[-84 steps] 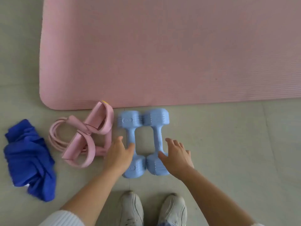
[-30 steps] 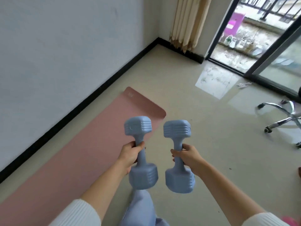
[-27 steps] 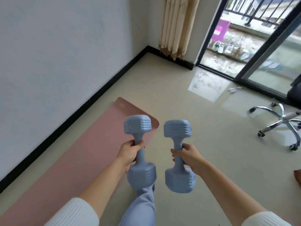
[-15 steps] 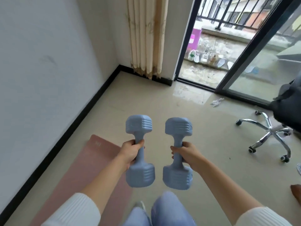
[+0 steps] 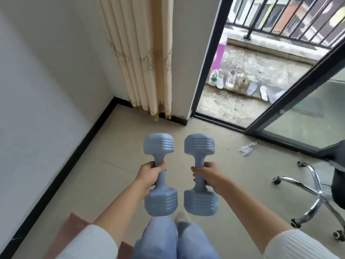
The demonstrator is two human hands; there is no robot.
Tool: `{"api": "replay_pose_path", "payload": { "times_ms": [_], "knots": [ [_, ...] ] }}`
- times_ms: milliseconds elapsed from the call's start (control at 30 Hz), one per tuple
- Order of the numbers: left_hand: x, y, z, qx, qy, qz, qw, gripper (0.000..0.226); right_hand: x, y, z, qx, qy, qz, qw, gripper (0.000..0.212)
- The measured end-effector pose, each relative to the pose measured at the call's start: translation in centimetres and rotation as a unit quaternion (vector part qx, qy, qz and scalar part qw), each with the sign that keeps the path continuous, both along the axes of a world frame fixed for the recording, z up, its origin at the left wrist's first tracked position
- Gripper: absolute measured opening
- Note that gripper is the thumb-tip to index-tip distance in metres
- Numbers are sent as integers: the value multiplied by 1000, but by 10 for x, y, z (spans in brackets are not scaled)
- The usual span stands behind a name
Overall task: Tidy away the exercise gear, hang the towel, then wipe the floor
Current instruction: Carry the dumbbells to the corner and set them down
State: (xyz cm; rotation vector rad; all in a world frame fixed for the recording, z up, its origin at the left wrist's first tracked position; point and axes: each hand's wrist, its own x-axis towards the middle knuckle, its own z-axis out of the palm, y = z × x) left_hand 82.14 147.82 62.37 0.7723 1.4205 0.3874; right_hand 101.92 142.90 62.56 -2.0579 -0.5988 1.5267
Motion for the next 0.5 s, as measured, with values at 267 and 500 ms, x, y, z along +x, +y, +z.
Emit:
{"api": "replay_pose_path", "payload": {
  "times_ms": [267,500],
  "knots": [
    [46,202,-41,-24,13,-30,999,18,43,181,-33,-24,19,-29,999,16],
    [82,358,-165,-55,69,-102,991,21,54,326,-158,-68,20,-69,995,25]
  ]
}}
